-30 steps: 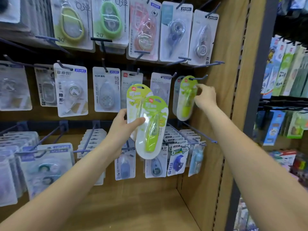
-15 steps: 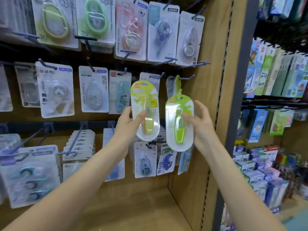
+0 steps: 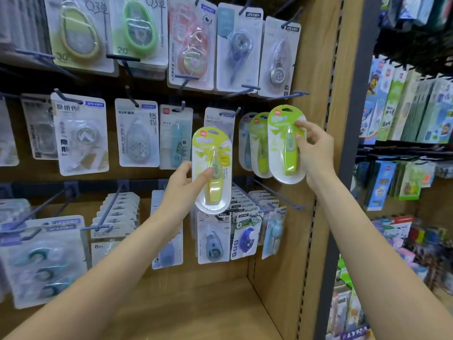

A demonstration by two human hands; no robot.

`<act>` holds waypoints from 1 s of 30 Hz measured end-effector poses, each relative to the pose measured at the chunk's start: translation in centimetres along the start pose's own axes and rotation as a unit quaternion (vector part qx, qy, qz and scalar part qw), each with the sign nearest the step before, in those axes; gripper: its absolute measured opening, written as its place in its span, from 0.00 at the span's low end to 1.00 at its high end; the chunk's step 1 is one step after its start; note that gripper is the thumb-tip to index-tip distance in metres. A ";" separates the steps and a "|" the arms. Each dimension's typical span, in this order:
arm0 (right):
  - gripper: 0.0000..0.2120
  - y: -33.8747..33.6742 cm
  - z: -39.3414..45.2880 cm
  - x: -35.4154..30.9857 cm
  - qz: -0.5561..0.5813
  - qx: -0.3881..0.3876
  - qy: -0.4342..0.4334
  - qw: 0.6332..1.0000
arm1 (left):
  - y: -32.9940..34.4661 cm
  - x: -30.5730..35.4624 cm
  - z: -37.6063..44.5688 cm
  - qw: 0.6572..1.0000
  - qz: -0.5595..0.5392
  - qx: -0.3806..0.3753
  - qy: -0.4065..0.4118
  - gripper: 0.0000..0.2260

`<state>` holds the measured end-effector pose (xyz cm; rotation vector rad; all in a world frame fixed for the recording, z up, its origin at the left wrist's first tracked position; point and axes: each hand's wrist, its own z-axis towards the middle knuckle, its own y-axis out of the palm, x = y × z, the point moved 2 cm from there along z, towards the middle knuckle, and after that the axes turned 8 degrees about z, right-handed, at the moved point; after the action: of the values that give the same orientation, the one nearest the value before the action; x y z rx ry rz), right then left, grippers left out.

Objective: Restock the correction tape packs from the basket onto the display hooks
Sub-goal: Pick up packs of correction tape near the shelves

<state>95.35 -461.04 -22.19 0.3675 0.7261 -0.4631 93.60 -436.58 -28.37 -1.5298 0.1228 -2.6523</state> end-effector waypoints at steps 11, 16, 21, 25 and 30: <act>0.24 3.6 1.3 -0.2 -0.306 -0.133 0.030 0.942 | 0.3 -0.4 -0.1 1.000 -0.010 -0.019 0.015 0.07; 0.18 3.5 -4.3 -0.2 0.047 -0.165 0.098 0.980 | 1.2 0.2 0.4 0.998 -0.017 -0.037 0.043 0.05; 0.26 3.7 -6.3 -0.5 0.249 -0.213 0.135 0.935 | 3.8 0.6 0.7 0.995 -0.008 -0.092 0.039 0.09; 0.22 2.4 -4.0 -0.7 0.222 -0.035 0.054 0.973 | 4.8 1.1 1.1 0.993 0.011 -0.112 0.047 0.16; 0.19 2.0 -2.6 -0.5 0.132 0.018 0.042 0.990 | 6.7 1.9 1.3 0.982 0.051 -0.176 0.051 0.18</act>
<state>94.65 -458.01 -23.31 0.5118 0.7382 -0.2108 93.94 -443.47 -26.76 -1.4216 0.6913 -2.7335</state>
